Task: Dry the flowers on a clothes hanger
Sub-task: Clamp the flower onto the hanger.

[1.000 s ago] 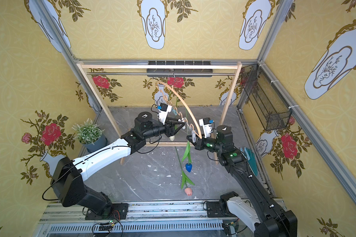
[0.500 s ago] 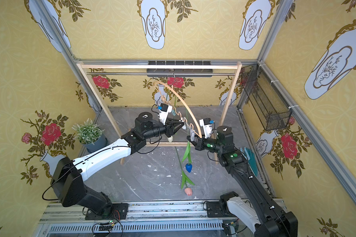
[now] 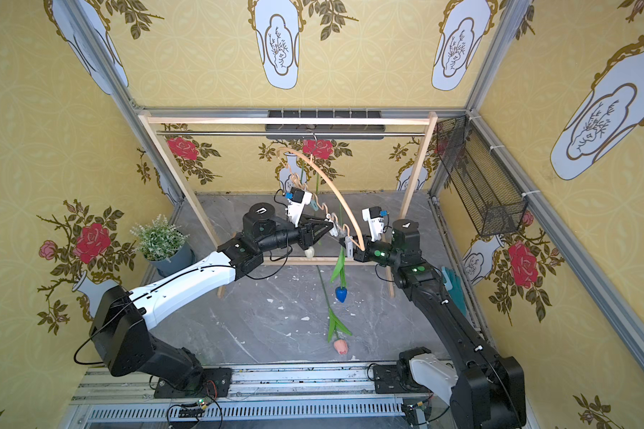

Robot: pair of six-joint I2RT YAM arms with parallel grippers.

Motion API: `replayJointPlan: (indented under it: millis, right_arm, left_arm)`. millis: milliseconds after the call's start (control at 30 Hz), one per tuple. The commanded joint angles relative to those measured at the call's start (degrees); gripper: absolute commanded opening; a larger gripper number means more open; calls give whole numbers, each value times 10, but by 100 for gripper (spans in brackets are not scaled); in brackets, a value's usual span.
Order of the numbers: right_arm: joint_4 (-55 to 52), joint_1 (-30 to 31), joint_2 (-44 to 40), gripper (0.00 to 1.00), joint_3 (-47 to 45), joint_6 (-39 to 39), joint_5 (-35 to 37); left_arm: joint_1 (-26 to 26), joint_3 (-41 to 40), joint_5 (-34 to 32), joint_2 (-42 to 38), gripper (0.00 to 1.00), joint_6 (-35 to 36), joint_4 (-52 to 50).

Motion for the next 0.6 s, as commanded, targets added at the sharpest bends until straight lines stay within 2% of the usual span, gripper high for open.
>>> replayJointPlan:
  millis: [0, 567]
  right_arm:
    - [50, 0, 15, 0, 14, -11, -41]
    - [91, 30, -4, 0, -13, 7, -55]
  left_arm:
    - [0, -6, 7, -1, 22, -3, 11]
    - [0, -11, 2, -3, 20, -2, 21]
